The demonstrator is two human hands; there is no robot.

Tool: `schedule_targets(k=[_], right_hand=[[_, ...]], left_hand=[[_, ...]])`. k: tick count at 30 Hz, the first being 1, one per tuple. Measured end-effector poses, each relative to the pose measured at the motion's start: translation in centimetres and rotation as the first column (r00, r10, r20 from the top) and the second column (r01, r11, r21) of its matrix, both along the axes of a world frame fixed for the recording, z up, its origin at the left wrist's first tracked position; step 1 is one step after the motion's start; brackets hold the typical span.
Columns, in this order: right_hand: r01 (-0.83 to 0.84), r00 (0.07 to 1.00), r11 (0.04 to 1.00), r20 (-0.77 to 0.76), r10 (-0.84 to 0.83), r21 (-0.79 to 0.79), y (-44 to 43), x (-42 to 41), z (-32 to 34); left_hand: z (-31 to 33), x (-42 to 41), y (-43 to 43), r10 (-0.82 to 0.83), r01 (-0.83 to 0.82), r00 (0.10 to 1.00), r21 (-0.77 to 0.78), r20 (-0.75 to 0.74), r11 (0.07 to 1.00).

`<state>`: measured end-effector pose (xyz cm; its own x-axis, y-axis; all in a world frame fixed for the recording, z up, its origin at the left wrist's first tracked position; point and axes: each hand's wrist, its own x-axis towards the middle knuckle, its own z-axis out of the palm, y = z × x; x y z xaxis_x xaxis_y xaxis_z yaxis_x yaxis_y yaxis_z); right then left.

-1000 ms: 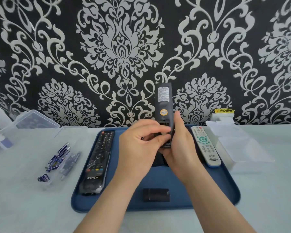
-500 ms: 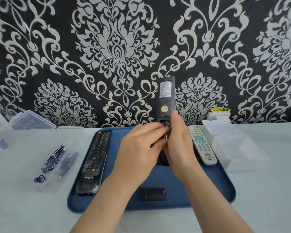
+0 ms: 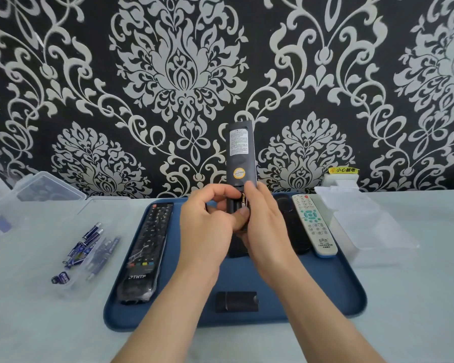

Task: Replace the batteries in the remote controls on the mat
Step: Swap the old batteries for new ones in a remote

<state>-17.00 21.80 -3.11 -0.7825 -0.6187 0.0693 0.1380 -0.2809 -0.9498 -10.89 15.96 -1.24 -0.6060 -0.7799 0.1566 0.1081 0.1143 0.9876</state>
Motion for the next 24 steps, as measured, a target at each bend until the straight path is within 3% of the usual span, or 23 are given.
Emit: schedule_targets(k=[3,6,9,13,15,20,24], right_hand=[[-0.01,1.0,1.0,-0.014,0.01,0.005,0.0,-0.3,-0.1],[-0.002,0.999,1.0,0.046,0.003,-0.017,0.2,-1.0,-0.2],[-0.012,0.999,1.0,0.051,0.013,-0.025,0.6,-1.5,0.0],[-0.053,0.992,0.996,0.113,0.061,-0.078,1.4,-2.2,0.4],[-0.066,0.991,0.993,0.113,0.077,-0.097,1.6,-2.2,0.7],[-0.063,0.982,0.988,0.165,0.087,-0.143,2.0,-2.6,1.0],[-0.164,0.951,0.975,0.239,0.197,-0.153,2.4,-2.7,1.3]], left_hand=[[0.1,-0.1,-0.1,-0.017,0.021,0.999,-0.113,0.042,0.993],[0.5,0.3,-0.6,-0.152,0.167,0.982,-0.139,0.111,0.976],[1.0,0.8,-1.3,-0.316,0.313,0.94,0.045,0.128,0.949],[0.7,1.0,-2.7,-0.377,0.389,0.921,0.324,-0.101,0.862],[0.5,1.2,-3.2,-0.377,0.412,0.911,0.369,-0.166,0.833],[0.3,1.1,-3.1,-0.252,0.278,0.959,0.258,-0.133,0.925],[0.5,1.1,-2.8,-0.207,0.219,0.973,0.144,-0.099,0.965]])
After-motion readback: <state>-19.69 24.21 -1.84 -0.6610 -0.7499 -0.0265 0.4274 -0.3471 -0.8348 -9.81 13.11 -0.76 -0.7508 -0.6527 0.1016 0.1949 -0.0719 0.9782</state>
